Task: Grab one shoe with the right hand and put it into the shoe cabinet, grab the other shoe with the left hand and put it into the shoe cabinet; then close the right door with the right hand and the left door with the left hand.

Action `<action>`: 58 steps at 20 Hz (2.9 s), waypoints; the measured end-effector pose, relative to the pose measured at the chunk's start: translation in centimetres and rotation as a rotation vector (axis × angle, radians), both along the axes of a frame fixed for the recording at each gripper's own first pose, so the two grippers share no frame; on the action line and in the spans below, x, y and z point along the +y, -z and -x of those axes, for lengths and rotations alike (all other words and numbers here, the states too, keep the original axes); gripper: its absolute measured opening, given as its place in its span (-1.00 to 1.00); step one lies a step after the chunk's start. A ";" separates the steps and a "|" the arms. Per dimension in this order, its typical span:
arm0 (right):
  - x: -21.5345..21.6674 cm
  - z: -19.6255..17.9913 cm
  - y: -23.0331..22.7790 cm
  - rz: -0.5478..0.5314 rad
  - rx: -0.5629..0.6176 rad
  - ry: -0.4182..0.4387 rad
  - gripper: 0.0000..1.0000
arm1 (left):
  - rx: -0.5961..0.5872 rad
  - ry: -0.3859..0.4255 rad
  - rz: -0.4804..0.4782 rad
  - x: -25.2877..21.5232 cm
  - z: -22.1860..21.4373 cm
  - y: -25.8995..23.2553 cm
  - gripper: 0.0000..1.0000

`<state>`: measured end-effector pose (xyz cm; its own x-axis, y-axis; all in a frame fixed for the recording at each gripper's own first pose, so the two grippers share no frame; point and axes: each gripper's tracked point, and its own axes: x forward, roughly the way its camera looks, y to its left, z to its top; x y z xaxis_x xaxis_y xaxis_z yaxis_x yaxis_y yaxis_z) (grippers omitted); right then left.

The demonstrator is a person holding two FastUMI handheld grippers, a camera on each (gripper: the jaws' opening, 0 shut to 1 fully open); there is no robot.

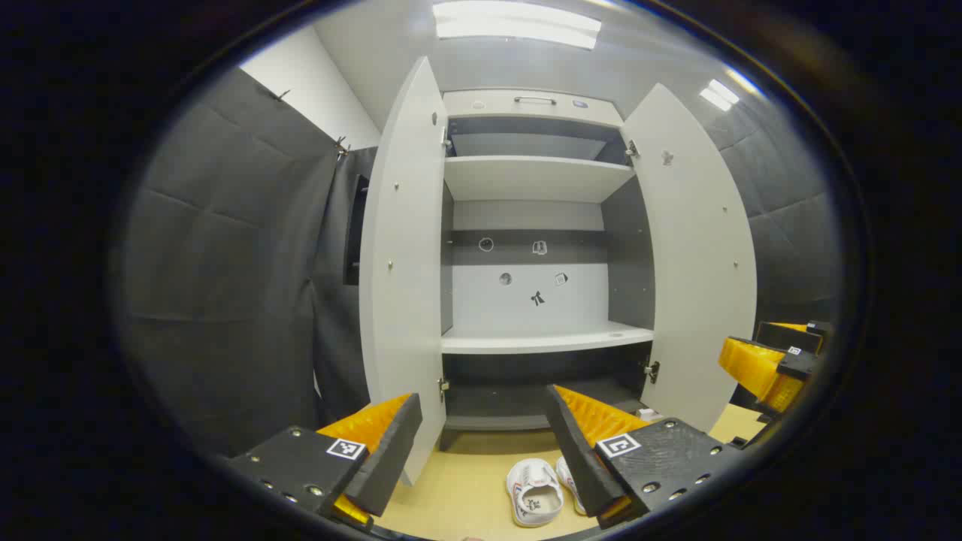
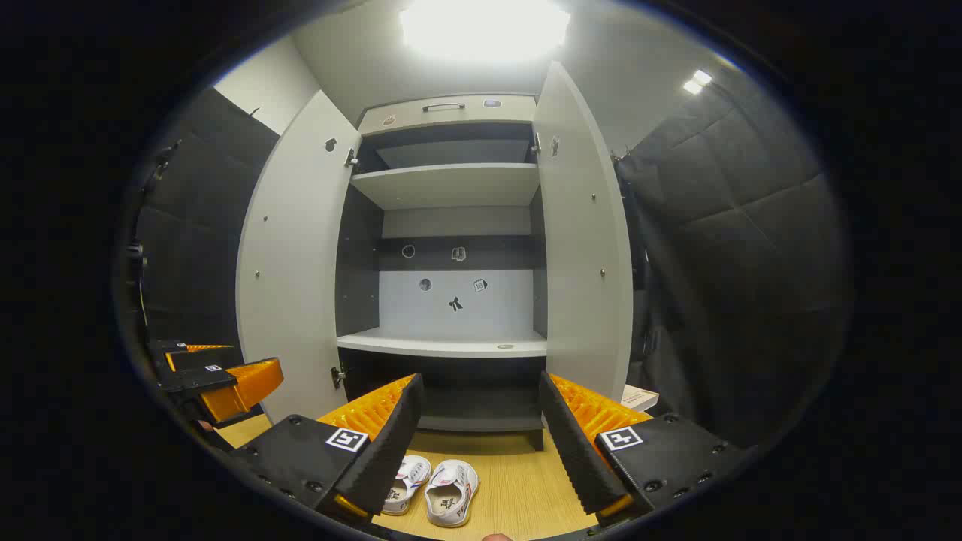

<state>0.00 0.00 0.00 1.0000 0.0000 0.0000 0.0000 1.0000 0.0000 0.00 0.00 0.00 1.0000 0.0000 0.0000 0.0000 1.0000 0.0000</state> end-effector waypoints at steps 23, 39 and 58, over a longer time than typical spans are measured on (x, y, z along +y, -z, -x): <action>4.4 -2.1 4.1 0.008 0.147 -0.116 0.92 | -0.044 -0.032 -0.027 2.4 0.4 -1.2 0.90; 10.2 -5.4 20.7 -0.030 0.715 -0.275 0.93 | -0.001 -0.176 -0.056 9.1 1.1 0.7 0.91; 8.9 -8.8 31.8 -0.640 1.130 0.022 0.30 | 0.078 -0.300 -0.060 13.7 1.7 2.9 0.91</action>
